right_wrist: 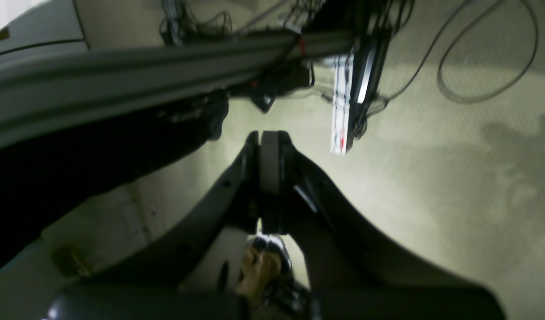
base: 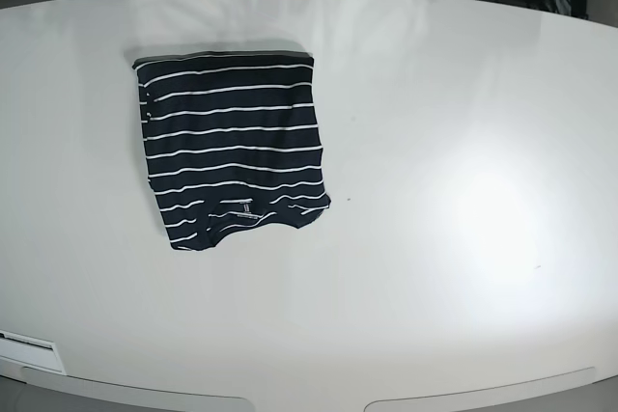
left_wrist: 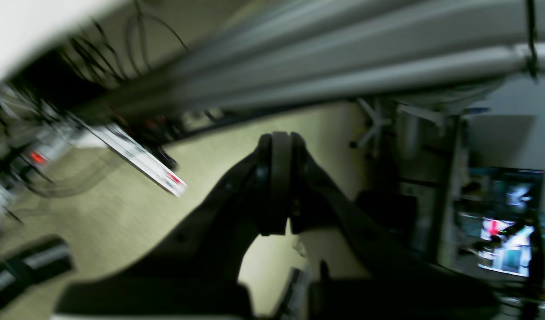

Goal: Fold the T-shirt properly

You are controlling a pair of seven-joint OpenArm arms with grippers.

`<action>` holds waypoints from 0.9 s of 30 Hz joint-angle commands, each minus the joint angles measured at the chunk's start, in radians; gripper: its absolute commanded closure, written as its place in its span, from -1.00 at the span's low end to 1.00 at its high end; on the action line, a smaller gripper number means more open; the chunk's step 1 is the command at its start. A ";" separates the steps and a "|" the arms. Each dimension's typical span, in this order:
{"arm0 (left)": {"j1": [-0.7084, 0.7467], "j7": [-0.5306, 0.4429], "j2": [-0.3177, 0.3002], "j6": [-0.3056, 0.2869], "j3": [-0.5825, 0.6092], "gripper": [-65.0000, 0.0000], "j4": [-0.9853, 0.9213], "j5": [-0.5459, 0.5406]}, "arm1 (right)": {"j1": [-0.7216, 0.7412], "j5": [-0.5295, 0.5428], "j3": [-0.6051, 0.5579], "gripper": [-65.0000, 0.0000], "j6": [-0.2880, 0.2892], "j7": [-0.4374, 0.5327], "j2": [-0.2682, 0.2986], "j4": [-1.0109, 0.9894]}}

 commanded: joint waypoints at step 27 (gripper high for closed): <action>-0.245 -0.886 0.049 -0.001 0.472 1.00 -0.925 1.007 | 0.177 -0.967 -0.671 1.00 -0.057 0.780 -0.019 -0.466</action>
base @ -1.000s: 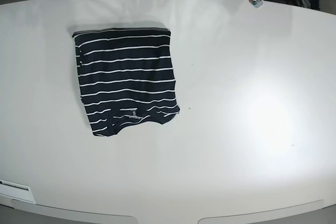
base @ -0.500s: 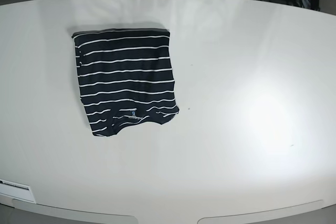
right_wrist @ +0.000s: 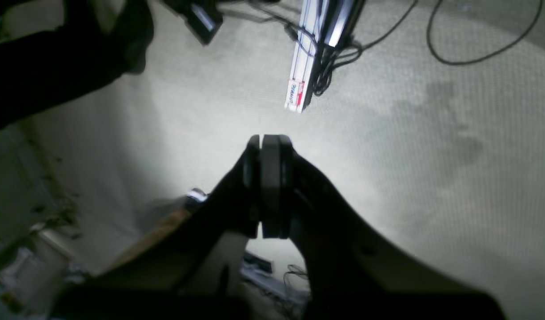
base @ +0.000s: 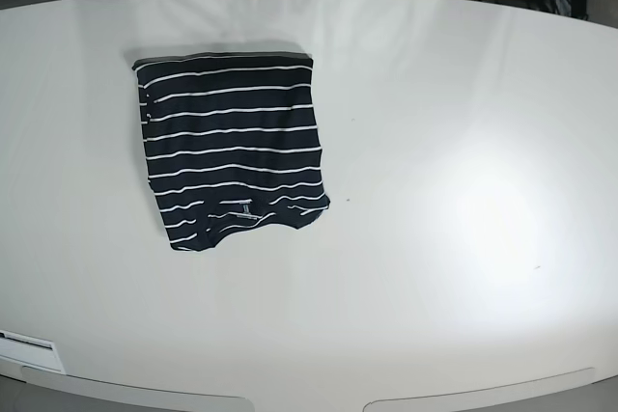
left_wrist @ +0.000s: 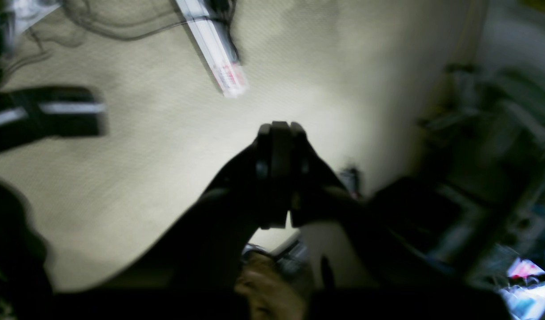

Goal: Fold the T-shirt properly

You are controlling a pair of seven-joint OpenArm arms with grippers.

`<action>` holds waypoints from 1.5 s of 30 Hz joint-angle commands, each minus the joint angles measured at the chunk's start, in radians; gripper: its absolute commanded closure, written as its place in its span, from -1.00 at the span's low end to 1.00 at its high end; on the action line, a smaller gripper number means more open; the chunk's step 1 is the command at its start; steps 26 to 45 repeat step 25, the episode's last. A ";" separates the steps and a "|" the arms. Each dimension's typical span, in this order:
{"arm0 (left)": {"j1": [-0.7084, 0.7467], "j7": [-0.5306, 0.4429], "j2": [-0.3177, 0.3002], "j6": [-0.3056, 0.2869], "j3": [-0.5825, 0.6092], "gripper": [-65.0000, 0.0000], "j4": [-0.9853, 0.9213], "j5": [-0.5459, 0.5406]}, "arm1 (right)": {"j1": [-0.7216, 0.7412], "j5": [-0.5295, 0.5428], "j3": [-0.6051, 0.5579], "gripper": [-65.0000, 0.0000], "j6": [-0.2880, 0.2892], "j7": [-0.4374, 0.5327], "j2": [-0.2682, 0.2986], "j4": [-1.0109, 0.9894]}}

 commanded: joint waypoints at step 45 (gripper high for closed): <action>-0.458 -0.675 0.329 0.563 0.316 1.00 -0.785 0.181 | 0.514 -0.295 -0.316 1.00 -0.346 0.378 -0.236 -0.677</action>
